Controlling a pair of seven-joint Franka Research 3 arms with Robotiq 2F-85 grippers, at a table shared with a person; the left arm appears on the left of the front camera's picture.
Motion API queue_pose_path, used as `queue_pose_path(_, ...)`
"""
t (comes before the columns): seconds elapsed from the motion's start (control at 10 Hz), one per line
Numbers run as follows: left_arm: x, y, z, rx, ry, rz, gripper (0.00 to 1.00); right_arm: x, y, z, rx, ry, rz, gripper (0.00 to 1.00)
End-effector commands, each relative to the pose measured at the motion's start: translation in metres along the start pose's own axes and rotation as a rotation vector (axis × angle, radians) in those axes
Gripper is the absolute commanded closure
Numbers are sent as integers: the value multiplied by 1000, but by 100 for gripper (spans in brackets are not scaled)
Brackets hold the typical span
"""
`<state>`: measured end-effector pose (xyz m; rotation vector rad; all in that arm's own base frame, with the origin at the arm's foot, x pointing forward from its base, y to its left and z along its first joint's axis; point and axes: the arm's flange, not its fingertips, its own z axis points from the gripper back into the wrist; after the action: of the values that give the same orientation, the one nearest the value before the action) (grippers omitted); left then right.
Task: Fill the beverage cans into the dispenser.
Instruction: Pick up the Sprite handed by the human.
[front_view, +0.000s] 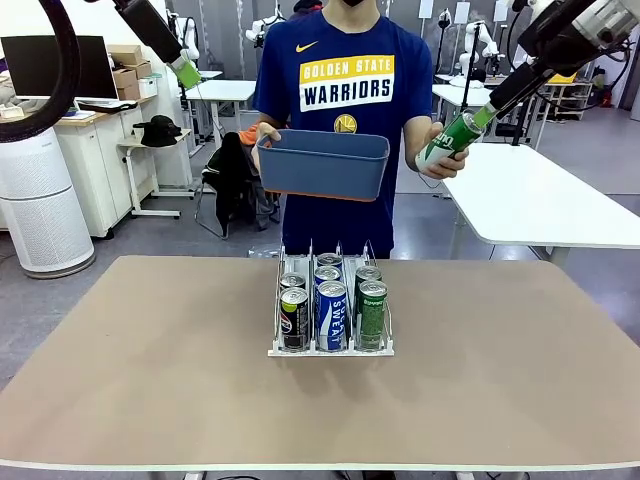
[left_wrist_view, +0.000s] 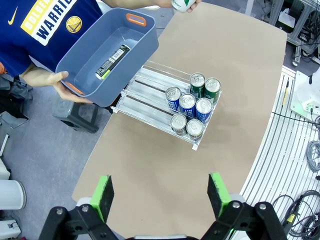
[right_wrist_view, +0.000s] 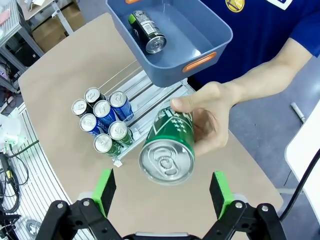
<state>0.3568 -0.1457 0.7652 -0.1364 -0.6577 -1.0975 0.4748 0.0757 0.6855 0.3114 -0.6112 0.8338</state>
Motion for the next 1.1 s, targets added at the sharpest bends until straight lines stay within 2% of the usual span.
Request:
queue_pose_path(0.0, -2, 0, 1, -6, 5, -2, 0, -1, -3, -12, -3, -44, 7, 0)
queue_pose_path(1.0, -2, 0, 1, -6, 5, -2, 0, 1, -8, -50, 27, -15, -5, 0)
